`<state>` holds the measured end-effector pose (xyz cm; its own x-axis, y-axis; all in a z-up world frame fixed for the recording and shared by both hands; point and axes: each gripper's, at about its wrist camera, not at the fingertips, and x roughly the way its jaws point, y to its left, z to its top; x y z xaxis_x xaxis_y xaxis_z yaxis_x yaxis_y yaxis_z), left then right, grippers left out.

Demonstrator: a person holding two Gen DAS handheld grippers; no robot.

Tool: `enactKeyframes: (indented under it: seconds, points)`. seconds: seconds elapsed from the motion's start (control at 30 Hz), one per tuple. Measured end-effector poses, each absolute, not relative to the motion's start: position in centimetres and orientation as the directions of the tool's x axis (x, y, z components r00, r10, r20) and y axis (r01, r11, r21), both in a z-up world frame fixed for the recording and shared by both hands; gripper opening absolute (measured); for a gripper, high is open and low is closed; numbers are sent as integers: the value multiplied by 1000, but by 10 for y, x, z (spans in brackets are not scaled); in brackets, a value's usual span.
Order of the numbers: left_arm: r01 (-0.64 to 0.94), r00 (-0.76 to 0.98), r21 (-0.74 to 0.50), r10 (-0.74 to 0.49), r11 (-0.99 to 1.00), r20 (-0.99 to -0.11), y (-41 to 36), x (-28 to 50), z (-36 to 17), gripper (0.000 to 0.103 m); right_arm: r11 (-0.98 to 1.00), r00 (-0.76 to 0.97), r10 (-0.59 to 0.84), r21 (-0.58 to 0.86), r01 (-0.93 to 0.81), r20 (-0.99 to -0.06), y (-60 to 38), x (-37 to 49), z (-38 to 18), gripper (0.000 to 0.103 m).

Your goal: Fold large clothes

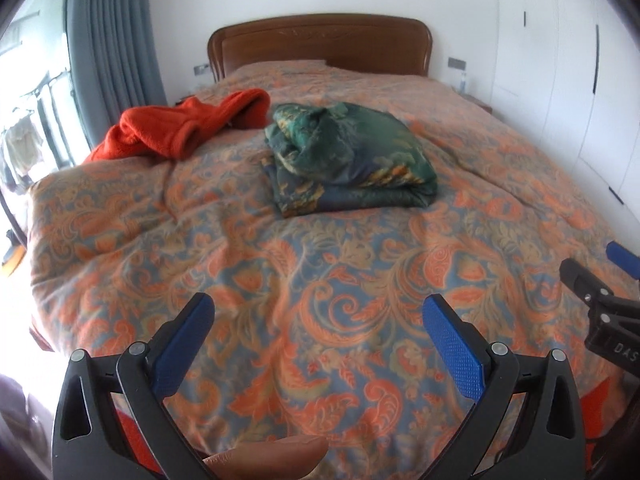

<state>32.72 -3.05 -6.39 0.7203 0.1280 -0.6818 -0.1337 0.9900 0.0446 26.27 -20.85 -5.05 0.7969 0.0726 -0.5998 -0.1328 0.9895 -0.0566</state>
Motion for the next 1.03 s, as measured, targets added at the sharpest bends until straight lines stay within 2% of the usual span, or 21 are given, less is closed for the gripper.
enactKeyframes:
  seconds: [0.2, 0.83, 1.03]
  points:
    - [-167, 720, 70, 170, 983, -673, -33, 320, -58, 103, 987, 794, 94, -46, -152, -601, -194, 254, -34, 102]
    - [-129, 733, 35, 119, 991, -670, -37, 319, -58, 103, 981, 786, 90, -83, -177, -611, -183, 251, -36, 102]
    - [-158, 754, 46, 151, 986, -639, -35, 313, -51, 103, 980, 787, 103, -73, -184, -608, -182, 250, -33, 102]
